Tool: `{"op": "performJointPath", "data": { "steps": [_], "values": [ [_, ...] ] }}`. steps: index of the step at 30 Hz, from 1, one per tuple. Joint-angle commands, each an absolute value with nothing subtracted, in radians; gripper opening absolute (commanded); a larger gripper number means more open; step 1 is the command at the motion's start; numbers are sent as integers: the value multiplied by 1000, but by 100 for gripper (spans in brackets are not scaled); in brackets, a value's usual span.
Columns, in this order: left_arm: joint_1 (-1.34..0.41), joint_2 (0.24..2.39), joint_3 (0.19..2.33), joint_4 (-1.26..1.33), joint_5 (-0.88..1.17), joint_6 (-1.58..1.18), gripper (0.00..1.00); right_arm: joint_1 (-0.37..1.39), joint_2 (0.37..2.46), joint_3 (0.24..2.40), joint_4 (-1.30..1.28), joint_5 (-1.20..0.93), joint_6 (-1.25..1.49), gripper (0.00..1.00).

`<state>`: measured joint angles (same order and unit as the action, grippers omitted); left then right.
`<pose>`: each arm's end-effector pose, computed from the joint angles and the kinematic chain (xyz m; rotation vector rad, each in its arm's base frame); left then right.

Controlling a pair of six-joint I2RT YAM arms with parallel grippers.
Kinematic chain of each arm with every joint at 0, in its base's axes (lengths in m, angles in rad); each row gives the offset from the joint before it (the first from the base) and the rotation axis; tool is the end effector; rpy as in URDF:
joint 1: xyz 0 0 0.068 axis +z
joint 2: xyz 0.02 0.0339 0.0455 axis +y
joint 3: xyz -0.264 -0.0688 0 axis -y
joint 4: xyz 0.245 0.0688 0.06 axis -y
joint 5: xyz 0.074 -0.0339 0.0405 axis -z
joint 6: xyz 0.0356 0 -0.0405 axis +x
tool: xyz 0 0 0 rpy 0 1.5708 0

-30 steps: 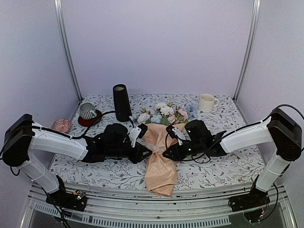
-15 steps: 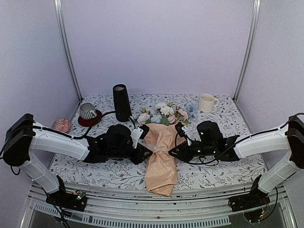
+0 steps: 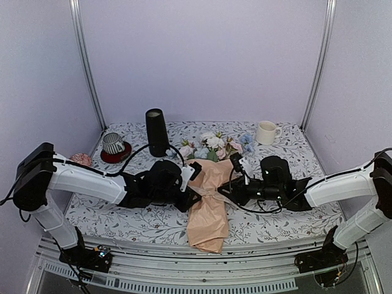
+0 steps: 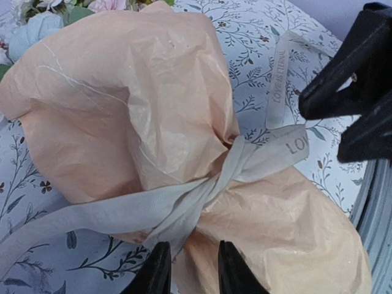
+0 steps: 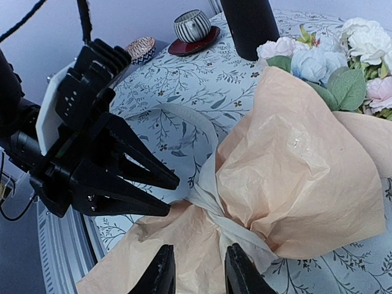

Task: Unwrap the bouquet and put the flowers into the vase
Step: Untie the half-tied ribbon from the folded wrapping paper.

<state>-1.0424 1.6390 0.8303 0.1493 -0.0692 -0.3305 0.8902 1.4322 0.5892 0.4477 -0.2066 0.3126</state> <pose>0.1721 -0.2899 0.1740 0.7694 2.1822 -0.6567 0.1779 0.2313 0.1900 -0.7329 1.9604 0.9656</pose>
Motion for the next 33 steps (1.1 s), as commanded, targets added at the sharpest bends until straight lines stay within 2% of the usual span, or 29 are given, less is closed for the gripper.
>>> {"op": "performJointPath", "data": {
  "steps": [1,16,24,27,29,33],
  "values": [
    [-1056,1673,888,88,-114,-296,31,896,1490,650,450,-237,289,29],
    [-1056,1744,953,32,-170,-297,30,897,1665,774,350,-224,260,30],
    [-1056,1749,953,33,-173,-308,12,897,1761,877,244,-245,245,31],
    [-1056,1745,950,31,-180,-311,1,897,1770,892,223,-244,240,24],
    [-1056,1740,946,30,-187,-316,0,897,1762,888,217,-238,239,14],
    [-1055,1729,933,31,-201,-327,0,897,1711,854,226,-200,248,11]
  ]
}}
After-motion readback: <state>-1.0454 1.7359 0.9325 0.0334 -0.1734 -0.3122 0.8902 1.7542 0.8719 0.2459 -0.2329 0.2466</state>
